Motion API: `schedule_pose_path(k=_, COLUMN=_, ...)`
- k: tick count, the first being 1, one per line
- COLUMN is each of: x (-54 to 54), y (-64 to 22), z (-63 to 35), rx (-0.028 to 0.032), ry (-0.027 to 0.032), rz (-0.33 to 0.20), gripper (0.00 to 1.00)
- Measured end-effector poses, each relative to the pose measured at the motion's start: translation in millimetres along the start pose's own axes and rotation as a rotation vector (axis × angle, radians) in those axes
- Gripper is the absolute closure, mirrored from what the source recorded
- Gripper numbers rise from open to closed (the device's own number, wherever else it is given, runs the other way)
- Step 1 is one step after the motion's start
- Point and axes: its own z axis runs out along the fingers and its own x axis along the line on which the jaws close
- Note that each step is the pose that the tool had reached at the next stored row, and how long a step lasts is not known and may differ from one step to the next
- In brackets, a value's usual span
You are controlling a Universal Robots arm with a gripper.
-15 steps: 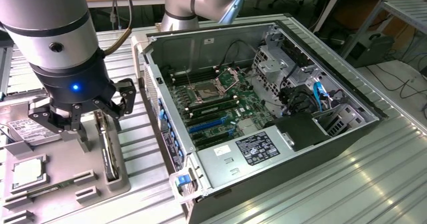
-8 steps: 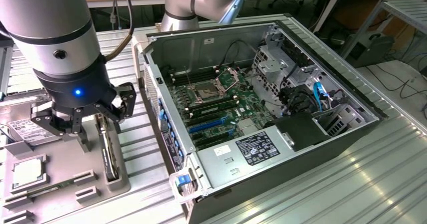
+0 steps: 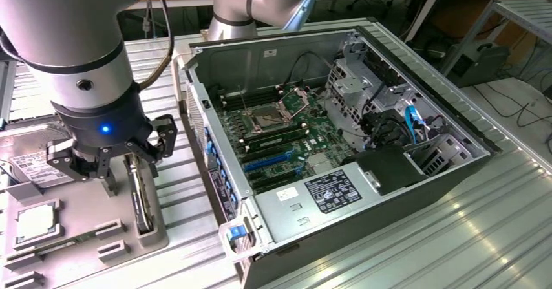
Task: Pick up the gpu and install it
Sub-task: 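Pick up the gpu and move the gpu toward the slot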
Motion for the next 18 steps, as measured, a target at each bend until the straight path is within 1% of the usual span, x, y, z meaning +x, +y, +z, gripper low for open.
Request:
schedule_pose_path(k=1, x=0.0, y=0.3, z=3.3, rx=0.0000, ry=0.0000, rz=0.000, gripper=0.40)
schedule_pose_path(k=5, x=0.1, y=0.8, z=11.1, rx=-0.0001, ry=-0.0001, rz=0.000, gripper=0.40)
schedule_pose_path(k=10, x=-0.1, y=5.9, z=17.9, rx=0.0002, ry=-0.0002, rz=0.000, gripper=0.40)
schedule_pose_path(k=14, x=0.8, y=6.0, z=22.2, rx=0.0005, ry=0.0001, rz=0.002, gripper=0.40)
schedule_pose_path(k=18, x=1.9, y=6.0, z=25.8, rx=0.0005, ry=-0.0004, rz=0.022, gripper=0.40)
